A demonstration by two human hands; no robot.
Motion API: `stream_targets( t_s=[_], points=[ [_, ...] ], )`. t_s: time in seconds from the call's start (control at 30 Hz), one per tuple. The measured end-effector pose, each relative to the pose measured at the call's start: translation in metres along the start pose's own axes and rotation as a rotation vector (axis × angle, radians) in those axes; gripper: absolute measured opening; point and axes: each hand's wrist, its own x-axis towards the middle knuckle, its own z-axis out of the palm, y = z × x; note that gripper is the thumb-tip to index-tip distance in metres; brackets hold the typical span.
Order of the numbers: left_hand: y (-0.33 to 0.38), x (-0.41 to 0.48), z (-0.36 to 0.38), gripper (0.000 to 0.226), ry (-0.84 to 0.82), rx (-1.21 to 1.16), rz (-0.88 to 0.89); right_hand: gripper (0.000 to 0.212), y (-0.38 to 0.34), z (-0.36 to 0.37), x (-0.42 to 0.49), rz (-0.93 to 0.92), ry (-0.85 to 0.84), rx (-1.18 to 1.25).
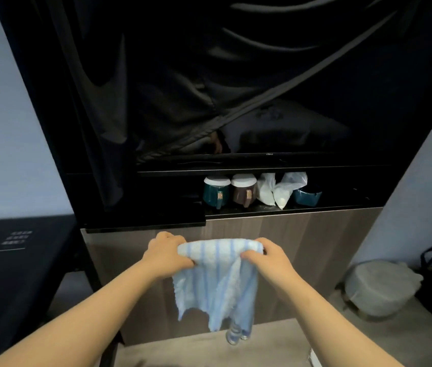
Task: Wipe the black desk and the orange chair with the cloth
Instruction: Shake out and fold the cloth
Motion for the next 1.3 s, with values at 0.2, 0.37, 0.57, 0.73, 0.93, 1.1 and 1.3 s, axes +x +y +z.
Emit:
stream_targets(
  t_s=[0.2,0.37,0.57,0.73,0.93,1.1,1.3],
  points=[
    [0.001,0.033,-0.017,0.031,-0.085,-1.108,-0.311,0.019,-0.007,0.007,0.037,0.117,0.197,0.542],
    [-0.013,0.075,-0.008,0.078,-0.187,-1.222,-0.166,0.019,-0.040,0.035,0.077,0.101,-0.113,0.612],
    [-0.053,0.111,-0.029,0.064,-0.310,-1.557,-0.168,0.047,-0.079,0.060,0.137,0.346,-0.310,0.926],
    [-0.078,0.148,-0.057,0.058,-0.264,-1.384,-0.165,0.046,-0.081,0.096,0.173,0.336,-0.330,0.982],
    [-0.091,0.178,-0.064,0.011,-0.049,-1.223,-0.457,0.068,-0.068,0.129,0.184,0.437,-0.372,0.536],
    [-0.099,0.199,-0.064,0.037,0.077,-1.091,-0.459,0.062,-0.071,0.140,0.201,0.277,-0.129,0.557],
    [-0.099,0.201,-0.055,0.028,0.134,-0.448,-0.311,0.038,-0.060,0.157,0.205,-0.016,-0.020,-0.037]
  ],
)
